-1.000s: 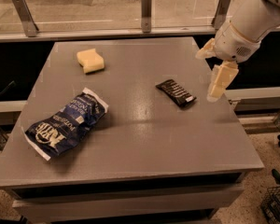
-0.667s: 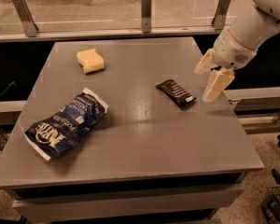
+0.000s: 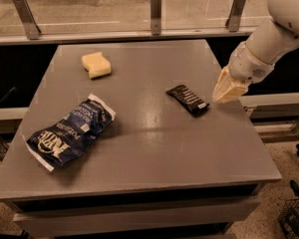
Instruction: Move rxbar chocolate near blue chip bag
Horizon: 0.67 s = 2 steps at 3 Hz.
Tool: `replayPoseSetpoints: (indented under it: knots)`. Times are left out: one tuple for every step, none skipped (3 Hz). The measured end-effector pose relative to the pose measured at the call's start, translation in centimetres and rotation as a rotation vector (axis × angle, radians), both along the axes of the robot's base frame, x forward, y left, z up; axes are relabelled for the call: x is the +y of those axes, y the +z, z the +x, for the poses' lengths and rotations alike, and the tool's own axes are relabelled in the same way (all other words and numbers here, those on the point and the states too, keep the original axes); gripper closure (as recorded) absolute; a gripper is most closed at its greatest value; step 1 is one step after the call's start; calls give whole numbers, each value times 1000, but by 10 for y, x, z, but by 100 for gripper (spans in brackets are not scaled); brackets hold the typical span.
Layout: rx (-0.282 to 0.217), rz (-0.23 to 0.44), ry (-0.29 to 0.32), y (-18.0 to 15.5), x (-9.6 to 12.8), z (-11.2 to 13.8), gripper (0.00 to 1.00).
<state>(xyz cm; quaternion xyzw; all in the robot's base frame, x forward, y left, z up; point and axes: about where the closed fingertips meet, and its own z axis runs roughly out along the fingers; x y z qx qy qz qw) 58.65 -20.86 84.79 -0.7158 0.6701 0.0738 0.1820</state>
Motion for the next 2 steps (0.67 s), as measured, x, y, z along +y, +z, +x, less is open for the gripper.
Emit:
replayPoseSetpoints:
  knots:
    - [-48, -34, 19, 7, 5, 2, 100]
    - [-97, -68, 32, 24, 7, 8, 100]
